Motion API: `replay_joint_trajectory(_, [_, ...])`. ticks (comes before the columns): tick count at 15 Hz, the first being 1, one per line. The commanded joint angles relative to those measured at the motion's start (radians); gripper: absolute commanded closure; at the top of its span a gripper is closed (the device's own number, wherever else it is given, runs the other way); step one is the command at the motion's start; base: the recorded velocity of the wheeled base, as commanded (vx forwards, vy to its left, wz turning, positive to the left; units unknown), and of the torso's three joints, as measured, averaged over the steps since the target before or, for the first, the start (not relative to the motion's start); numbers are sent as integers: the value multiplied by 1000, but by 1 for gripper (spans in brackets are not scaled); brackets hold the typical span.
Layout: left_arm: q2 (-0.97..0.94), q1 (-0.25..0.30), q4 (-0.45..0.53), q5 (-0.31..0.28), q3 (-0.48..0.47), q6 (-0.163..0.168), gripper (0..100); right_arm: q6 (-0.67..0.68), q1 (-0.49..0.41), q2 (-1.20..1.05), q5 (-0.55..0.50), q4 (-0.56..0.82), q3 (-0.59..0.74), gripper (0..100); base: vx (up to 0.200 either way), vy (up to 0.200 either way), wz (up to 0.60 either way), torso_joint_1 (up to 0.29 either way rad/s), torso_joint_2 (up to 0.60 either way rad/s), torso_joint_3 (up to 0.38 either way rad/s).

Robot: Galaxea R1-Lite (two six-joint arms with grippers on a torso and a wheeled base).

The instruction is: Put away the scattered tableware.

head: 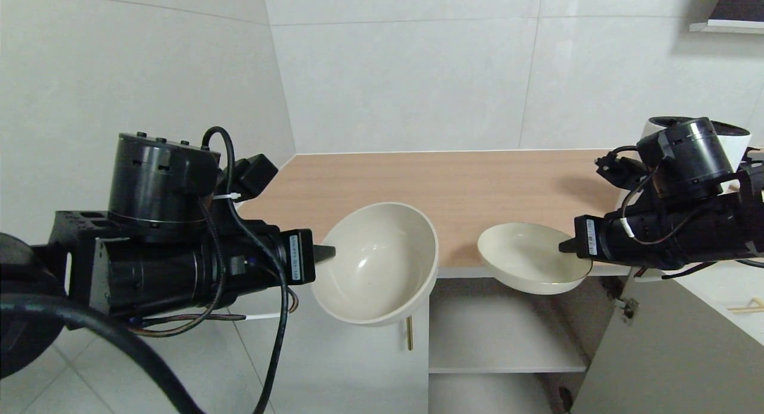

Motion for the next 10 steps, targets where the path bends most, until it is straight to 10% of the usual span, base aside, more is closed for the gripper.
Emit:
replay_joint_trajectory(1, [25, -1, -1, 3, 0, 0, 100, -2, -2, 2, -1, -1, 1, 100, 0, 0, 0, 0, 0, 0])
replay_joint_trajectory(10, [51, -1, -1, 5, 0, 0, 100, -19, -2, 37, -4, -1, 2, 100, 0, 0, 0, -3, 7, 5])
